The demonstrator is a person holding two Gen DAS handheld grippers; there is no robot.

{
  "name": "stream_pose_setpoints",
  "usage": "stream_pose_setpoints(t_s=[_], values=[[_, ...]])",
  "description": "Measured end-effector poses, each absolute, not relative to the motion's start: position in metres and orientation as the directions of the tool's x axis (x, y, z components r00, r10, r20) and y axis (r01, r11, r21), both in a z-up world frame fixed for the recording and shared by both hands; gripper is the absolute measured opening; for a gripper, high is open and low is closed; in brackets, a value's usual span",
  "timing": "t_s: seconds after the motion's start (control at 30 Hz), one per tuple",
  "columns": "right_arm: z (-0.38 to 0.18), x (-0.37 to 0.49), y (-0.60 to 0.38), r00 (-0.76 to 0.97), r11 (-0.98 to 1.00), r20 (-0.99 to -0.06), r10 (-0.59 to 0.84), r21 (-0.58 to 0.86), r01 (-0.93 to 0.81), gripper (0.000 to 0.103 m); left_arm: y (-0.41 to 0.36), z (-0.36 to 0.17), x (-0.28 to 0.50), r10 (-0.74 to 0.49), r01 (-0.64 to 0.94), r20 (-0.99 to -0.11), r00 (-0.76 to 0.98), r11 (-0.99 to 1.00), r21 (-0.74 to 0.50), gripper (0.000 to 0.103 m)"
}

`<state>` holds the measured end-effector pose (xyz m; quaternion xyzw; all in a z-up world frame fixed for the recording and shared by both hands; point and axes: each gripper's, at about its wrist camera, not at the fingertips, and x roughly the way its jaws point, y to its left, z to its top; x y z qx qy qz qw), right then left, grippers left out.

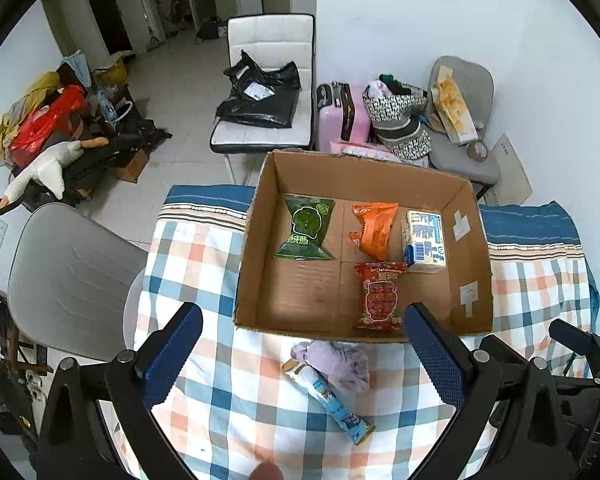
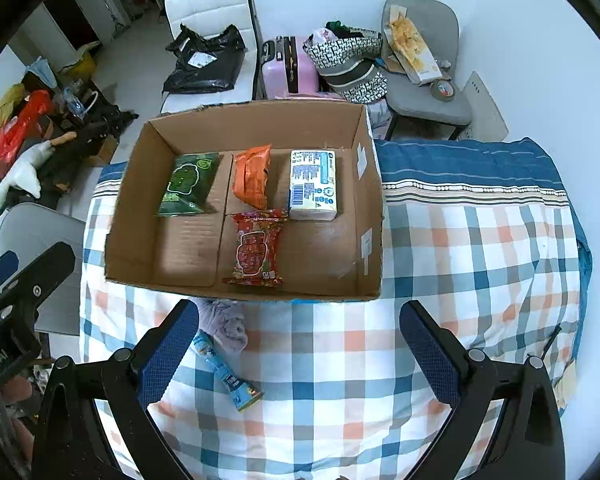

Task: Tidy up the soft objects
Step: 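Withdraw both tools and move toward the lilac cloth and blue tube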

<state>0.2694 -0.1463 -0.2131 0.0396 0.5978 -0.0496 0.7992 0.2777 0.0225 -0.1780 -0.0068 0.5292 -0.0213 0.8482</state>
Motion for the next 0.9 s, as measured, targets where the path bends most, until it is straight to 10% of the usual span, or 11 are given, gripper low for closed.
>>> stream_pose_setpoints(t_s=[0.3,0.6,0.9], values=[[-0.231,0.233,-0.166,0.249,0.982,-0.968,0.032,0.076,0.171,0.102,0.030,-0.210,0.244,-0.049,-0.041,-0.933,0.357,0.997,-0.068,0.103],[-0.323,0.187,-0.196,0.071,0.957,-0.987,0.145,0.158,0.242,0.102,0.013,-0.357,0.222,-0.101,-0.115,-0.994,0.052,0.988,-0.106,0.101],[-0.346,0.198,-0.176,0.064,0.977,-0.980,0.191,0.196,0.087,0.102,-0.007,-0.439,0.222,-0.078,-0.069,-0.996,-0.043,0.995,-0.075,0.039]])
